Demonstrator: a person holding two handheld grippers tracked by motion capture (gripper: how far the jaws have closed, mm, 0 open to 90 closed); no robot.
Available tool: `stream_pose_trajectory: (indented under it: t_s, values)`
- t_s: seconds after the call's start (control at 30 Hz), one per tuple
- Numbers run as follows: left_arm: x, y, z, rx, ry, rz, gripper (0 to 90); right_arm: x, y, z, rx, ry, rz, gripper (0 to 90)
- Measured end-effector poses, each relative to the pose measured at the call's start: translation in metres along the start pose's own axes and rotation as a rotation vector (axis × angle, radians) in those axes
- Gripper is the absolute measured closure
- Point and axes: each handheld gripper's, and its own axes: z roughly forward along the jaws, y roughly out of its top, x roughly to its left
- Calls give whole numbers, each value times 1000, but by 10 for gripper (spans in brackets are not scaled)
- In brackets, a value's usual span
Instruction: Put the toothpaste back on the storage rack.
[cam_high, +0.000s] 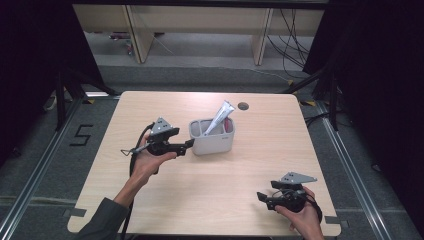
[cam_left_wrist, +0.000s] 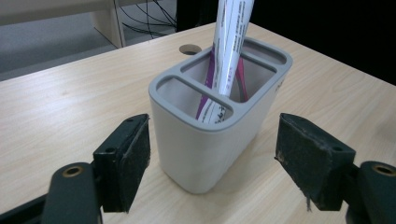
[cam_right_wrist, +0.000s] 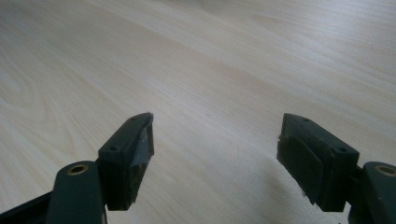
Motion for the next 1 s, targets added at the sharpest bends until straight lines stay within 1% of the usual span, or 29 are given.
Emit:
stream_pose_trajectory:
  t_s: [0.03, 0.07, 0.1, 0.17, 0.2, 0.23, 0.33, 0.37, 0.4, 0.43, 0.5, 0.53, 0.57, 0.6, 0.63, 0.67, 0.7, 0.73, 0.77, 0.8, 0.83, 0.87, 0.9, 0.93, 1.0]
  values:
    - [0, -2, -1, 0, 2, -4, 255, 1, 0, 0, -1, -3, 12, 277]
    - [0, -3, -3, 1, 1, -4, 253, 0, -1, -1, 5, -5, 13, 277]
    - [0, -5, -4, -3, -5, -6, 250, -2, -1, -1, 0, -10, -9, 277]
    - [0, -9, -7, -4, 0, -10, 247, -2, -1, -2, -2, -11, -11, 277]
    - [0, -11, -8, -7, -5, -10, 245, 1, -1, -2, 6, 1, 23, 277]
    - [0, -14, -11, -4, -7, -5, 240, 1, -2, -1, -1, 5, 21, 277]
    - [-1, -17, -14, -3, -9, -4, 240, 1, -2, 0, -1, 1, 13, 277]
    - [-1, -19, -14, -5, -21, 0, 240, 1, -2, -1, 0, -1, 15, 277]
    - [-2, -21, -16, 0, -15, 1, 239, 0, -2, -1, -2, 9, 9, 277]
    - [-2, -23, -17, 0, -17, 1, 238, 0, -2, -1, -7, 0, -2, 277]
    - [-2, -26, -17, 5, -23, 6, 237, 0, -2, -2, -5, -8, -5, 277]
    - [-2, -28, -18, 11, -24, 12, 234, 0, -2, -2, -5, -10, -1, 277]
    - [-2, -31, -19, 17, -23, 11, 231, 0, -2, 0, -7, 0, -11, 277]
    - [-2, -33, -20, 18, -27, 11, 231, 0, -2, 0, -7, 0, -11, 277]
    - [-3, -36, -21, 29, -25, 14, 229, 0, -2, -1, -5, 0, -13, 277]
    - [-2, -38, -22, 29, -29, 20, 229, 1, -2, -2, -1, -1, 1, 277]
    - [-1, -40, -23, 29, -31, 25, 229, 1, -2, -2, -7, -3, -6, 277]
    - [-2, -42, -24, 26, -21, 21, 229, 1, -2, -2, -9, 0, -10, 277]
    - [-2, -43, -25, 25, -21, 19, 229, 0, -2, -2, -14, 0, -4, 277]
    - [-1, -44, -26, 20, -31, 21, 229, 0, -2, -2, -14, 0, -4, 277]
    - [-1, -45, -28, 26, -28, 24, 228, 0, -2, -1, -14, 1, -4, 277]
    - [-2, -45, -28, 24, -34, 22, 223, 3, -2, -1, -9, 4, 17, 277]
    - [-2, -46, -29, 23, -46, 24, 219, 2, -2, -2, -4, 0, 3, 277]
    - [-2, -47, -29, 25, -50, 30, 215, 2, -2, -2, -4, 0, 3, 277]
    - [-4, -49, -31, 30, -44, 35, 212, 3, -2, -2, -1, 5, 11, 277]
